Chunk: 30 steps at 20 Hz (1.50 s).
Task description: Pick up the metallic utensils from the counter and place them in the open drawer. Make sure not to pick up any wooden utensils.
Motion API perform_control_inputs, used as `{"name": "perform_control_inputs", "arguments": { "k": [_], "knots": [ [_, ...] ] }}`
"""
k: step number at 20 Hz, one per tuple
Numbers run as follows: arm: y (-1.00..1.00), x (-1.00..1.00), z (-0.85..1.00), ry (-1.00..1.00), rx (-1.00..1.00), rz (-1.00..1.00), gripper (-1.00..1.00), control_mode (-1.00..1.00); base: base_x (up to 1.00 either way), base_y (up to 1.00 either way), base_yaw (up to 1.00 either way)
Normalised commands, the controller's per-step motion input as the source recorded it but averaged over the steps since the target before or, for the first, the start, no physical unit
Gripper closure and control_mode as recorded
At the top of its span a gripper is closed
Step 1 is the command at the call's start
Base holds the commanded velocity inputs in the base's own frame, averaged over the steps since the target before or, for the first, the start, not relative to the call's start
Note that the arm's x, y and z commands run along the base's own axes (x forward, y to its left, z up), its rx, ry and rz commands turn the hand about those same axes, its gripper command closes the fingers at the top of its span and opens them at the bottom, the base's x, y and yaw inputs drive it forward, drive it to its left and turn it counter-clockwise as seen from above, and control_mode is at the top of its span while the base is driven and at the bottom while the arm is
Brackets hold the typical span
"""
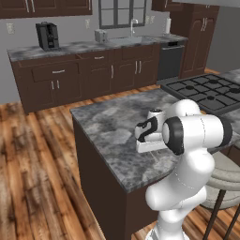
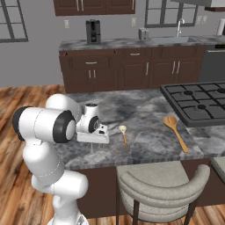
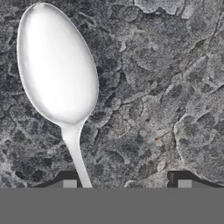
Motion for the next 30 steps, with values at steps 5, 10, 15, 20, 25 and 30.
{"name": "perform_control_inputs", "arguments": {
  "k": [5,10,15,20,25,30],
  "knots": [
    [0.13,0.00,-0.07,0.01,0.00,0.00,1.00,-1.00,0.00,0.00,0.00],
    [0.31,-0.02,0.00,0.00,0.00,0.00,1.00,-1.00,0.00,0.00,0.00],
    [0.24,-0.01,0.00,0.00,0.00,0.00,1.00,-1.00,0.00,0.00,0.00],
    [0.33,-0.10,0.27,-0.01,0.00,0.00,1.00,-1.00,0.00,0.00,0.00],
    [0.22,-0.63,0.97,-0.05,0.02,-0.01,1.00,-1.00,0.00,0.00,0.00],
    [0.11,-0.94,1.00,0.00,0.05,-0.07,1.00,-1.00,0.00,0.00,0.00]
  ]
}}
